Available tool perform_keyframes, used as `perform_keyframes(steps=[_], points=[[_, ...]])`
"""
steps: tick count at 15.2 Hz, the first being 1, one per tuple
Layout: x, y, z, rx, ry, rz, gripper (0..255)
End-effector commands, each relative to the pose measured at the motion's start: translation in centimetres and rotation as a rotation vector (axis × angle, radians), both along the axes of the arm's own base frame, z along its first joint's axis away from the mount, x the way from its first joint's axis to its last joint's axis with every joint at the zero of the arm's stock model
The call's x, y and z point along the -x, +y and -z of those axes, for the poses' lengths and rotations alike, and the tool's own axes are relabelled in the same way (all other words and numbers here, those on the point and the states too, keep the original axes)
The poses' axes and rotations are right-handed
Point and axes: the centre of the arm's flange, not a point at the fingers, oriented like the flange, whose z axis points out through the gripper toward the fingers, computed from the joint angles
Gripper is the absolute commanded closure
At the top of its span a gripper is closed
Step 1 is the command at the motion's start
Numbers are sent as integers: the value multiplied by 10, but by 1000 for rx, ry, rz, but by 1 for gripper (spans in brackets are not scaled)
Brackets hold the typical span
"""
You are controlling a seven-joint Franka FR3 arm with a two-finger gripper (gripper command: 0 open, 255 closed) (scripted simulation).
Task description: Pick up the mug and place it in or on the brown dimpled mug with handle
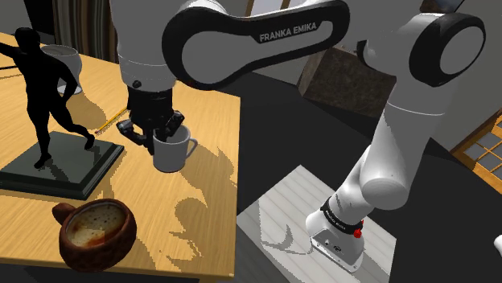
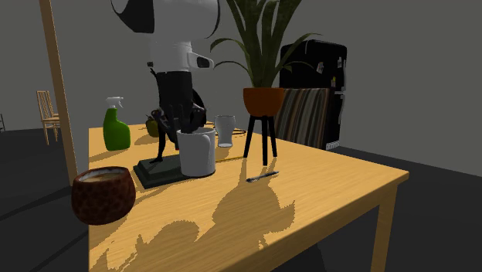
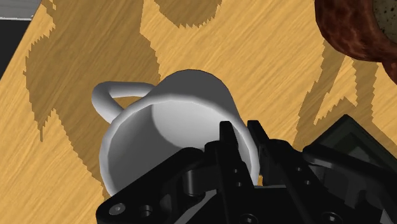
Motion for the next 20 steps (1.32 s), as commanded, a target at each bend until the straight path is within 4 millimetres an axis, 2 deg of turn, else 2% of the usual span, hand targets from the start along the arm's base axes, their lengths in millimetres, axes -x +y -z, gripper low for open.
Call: perform_keyframes(steps=[1, 17, 20], points=[[0, 1, -11, 0, 0, 0, 255], [0, 1, -93, 0, 0, 0, 255], [14, 37, -97, 0, 0, 0, 255]])
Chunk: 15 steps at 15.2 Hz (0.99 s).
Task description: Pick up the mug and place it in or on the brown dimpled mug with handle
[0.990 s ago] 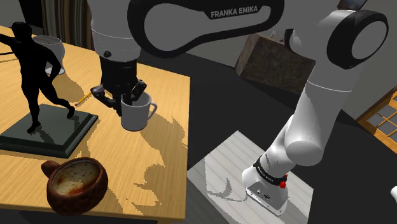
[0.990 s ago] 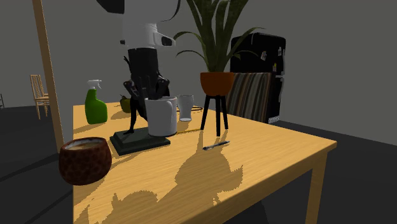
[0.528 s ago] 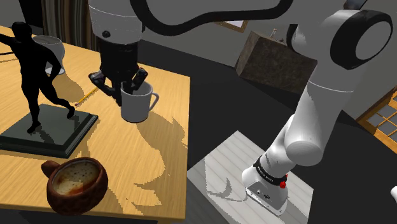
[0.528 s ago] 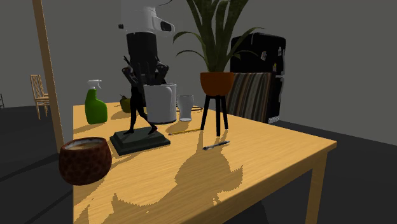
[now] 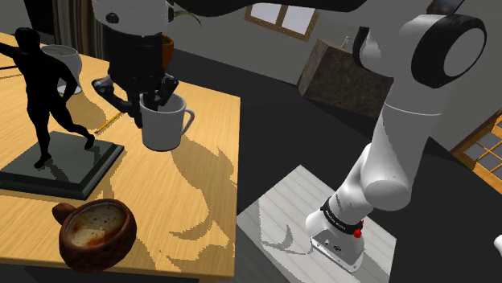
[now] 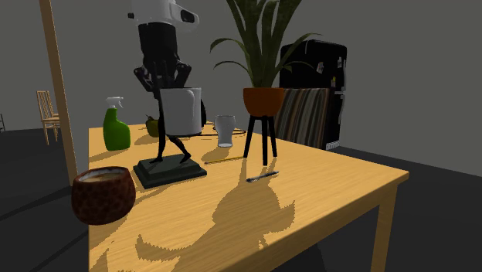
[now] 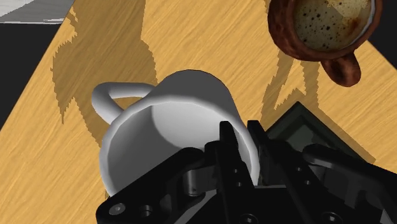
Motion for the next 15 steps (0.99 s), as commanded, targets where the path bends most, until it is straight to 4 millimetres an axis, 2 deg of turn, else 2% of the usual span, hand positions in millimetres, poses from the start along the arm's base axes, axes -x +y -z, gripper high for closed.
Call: perform_keyframes(steps=[1, 12, 15], points=[[10, 21, -5, 1, 0, 1, 255], [63, 157, -22, 1, 0, 1, 255], [63, 157, -6, 1, 0, 1, 255]])
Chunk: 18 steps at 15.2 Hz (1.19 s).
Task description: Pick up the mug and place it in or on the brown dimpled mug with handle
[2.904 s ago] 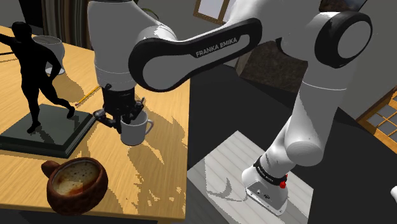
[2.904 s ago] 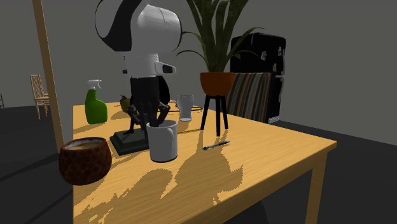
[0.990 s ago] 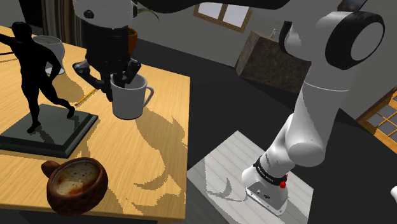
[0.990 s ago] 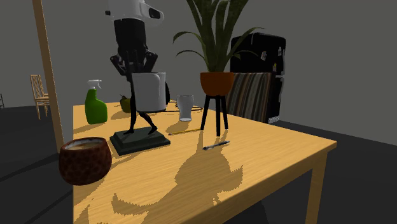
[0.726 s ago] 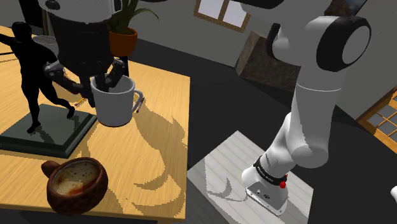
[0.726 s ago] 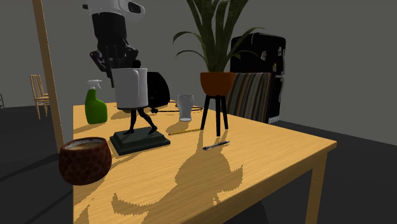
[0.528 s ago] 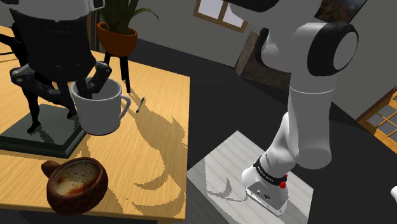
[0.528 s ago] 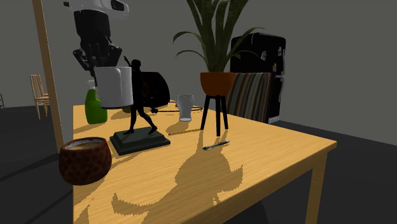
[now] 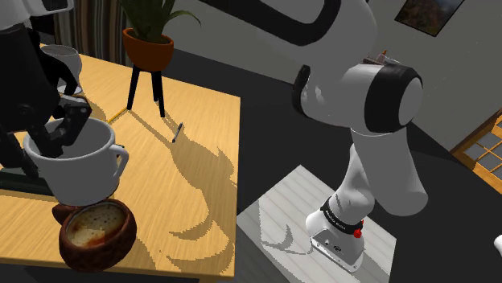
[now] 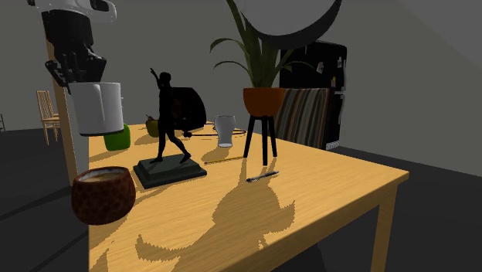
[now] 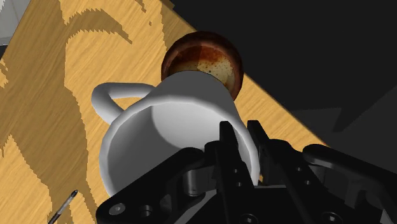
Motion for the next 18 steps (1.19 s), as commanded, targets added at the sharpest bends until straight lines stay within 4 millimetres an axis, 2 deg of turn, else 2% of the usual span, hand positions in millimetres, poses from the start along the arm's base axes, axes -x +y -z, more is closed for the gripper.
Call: perform_keyframes(steps=[1, 14, 18], points=[[1, 2, 10, -1, -1, 1, 255], [1, 2, 78, -1, -1, 1, 255], [1, 2, 81, -1, -1, 1, 255]])
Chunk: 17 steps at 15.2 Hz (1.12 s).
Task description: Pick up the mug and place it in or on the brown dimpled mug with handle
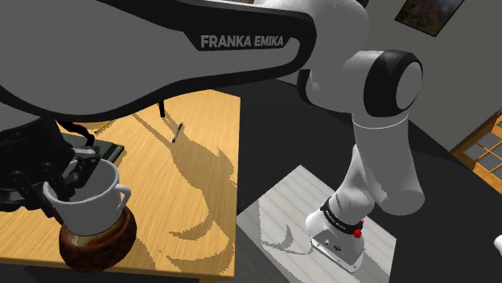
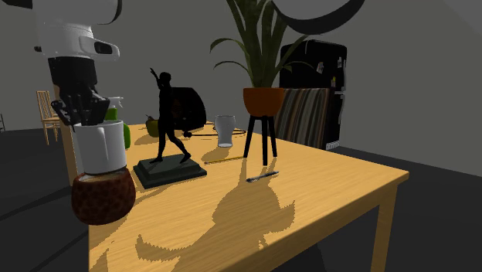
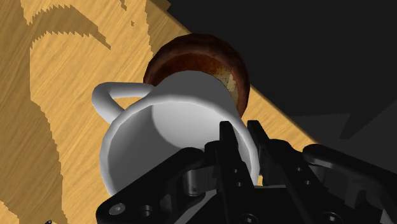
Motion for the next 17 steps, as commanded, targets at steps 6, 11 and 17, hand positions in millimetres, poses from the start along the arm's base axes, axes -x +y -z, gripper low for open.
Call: perform_keyframes(steps=[6, 11, 17], points=[[0, 0, 0, -1, 0, 0, 0], [0, 1, -13, -1, 0, 0, 0], [0, 3, -50, -1, 0, 0, 0]])
